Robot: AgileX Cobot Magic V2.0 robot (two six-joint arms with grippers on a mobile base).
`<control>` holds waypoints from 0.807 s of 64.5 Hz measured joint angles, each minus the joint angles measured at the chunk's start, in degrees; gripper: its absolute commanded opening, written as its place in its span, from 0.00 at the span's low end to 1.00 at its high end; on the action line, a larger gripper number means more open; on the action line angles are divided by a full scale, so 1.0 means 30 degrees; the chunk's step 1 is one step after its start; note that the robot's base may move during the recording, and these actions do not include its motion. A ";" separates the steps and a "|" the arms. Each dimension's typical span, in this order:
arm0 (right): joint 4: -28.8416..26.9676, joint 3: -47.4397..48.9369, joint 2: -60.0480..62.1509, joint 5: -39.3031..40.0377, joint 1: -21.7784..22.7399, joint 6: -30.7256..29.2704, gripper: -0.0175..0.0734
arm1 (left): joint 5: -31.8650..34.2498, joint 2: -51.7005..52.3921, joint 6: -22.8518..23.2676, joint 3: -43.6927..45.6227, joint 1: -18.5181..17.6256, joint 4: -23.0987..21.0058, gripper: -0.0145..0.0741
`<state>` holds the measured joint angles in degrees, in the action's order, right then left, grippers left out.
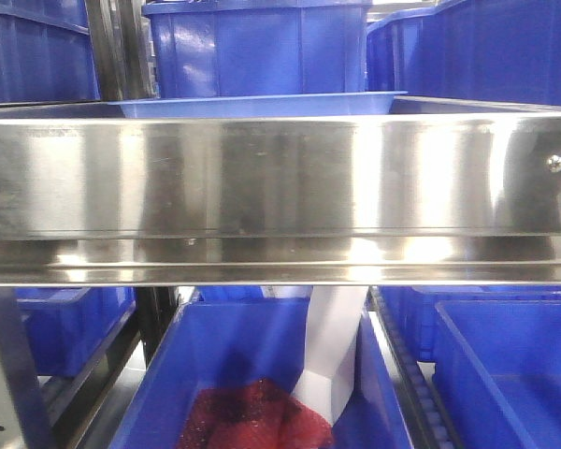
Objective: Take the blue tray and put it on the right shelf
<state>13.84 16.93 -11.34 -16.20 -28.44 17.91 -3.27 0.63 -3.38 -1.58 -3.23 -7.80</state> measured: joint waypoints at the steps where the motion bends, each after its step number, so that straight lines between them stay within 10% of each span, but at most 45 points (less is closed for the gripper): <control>1: 0.0000 0.0000 0.0000 0.0000 0.0000 0.0000 0.25 | 0.0000 0.0000 0.0000 0.0000 0.0000 0.0000 0.11; 14: 0.0000 0.0000 0.0000 0.0000 0.0360 -0.0414 0.25 | 0.0030 0.0000 0.0000 0.0000 0.0000 0.0000 0.11; 38: -0.4309 -0.3054 0.1104 0.2215 0.8414 -0.4454 0.25 | 0.0030 0.0000 0.0000 0.0000 0.0000 0.0000 0.11; 52: -0.4612 -0.5906 0.3664 0.3888 1.0449 -0.4658 0.25 | 0.0030 0.0000 0.0000 0.0000 0.0000 0.0000 0.11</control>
<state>0.00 -0.79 -0.35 -4.54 2.91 3.94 -3.18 0.63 -3.38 -1.58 -3.23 -7.80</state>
